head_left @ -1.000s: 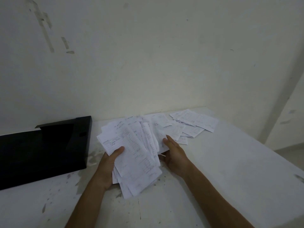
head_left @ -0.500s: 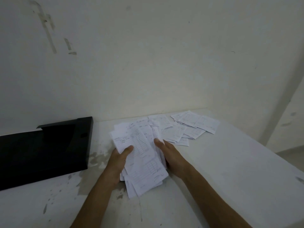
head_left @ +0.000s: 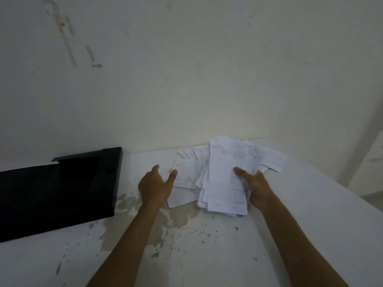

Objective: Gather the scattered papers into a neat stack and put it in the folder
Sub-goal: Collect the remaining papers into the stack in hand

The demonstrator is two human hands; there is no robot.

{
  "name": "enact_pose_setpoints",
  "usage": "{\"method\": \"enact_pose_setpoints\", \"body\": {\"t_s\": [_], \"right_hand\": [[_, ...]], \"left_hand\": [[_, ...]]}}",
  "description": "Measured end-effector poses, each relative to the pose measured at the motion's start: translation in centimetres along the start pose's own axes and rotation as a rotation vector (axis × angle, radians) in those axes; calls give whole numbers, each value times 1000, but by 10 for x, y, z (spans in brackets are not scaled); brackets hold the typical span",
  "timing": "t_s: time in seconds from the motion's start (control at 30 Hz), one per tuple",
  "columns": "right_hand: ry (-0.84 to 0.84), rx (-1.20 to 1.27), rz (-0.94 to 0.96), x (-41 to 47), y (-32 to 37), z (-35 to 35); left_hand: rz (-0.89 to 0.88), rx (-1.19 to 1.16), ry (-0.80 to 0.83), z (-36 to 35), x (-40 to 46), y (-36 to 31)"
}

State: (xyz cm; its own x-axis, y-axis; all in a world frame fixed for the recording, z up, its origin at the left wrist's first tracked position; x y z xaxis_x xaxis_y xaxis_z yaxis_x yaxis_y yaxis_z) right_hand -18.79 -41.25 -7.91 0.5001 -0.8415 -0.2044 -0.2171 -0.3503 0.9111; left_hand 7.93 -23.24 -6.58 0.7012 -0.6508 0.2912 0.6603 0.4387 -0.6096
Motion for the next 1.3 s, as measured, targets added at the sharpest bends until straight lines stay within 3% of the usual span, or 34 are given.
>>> {"method": "enact_pose_setpoints", "body": {"t_s": [0.1, 0.17, 0.4, 0.57, 0.73, 0.93, 1.1, 1.3], "right_hand": [[-43, 72, 16, 5, 0, 24], [-13, 106, 34, 5, -1, 29], [-5, 59, 48, 10, -1, 24], [-9, 11, 66, 12, 0, 23], [-14, -13, 76, 10, 1, 22], [-10, -7, 73, 5, 3, 19], [-3, 33, 59, -2, 5, 17], [-8, 71, 49, -9, 5, 17]], "left_hand": [[23, 240, 186, -33, 3, 9], [-27, 324, 217, -49, 3, 1], [-112, 261, 172, -56, 2, -14], [-228, 49, 37, -43, -2, -23], [-233, -90, 9, -38, -4, -27], [-147, 84, -50, -22, -15, -17], [-41, 401, 243, -51, -23, -4], [-87, 406, 297, -52, -32, -11]]}}
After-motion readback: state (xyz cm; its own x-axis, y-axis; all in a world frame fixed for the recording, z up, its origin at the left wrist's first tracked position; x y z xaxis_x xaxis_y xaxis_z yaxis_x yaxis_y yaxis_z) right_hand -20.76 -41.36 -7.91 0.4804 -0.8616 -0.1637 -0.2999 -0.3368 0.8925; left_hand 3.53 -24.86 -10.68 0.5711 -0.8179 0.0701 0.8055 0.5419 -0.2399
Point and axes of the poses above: each hand's wrist, its own x-axis towards the middle knuckle, its own z-axis out of the back of the hand, y = z × x, the point moved 9 cm from there along x, towards the middle knuckle, and after that the axes turned 9 degrees about -z, right-handed, at the moved point
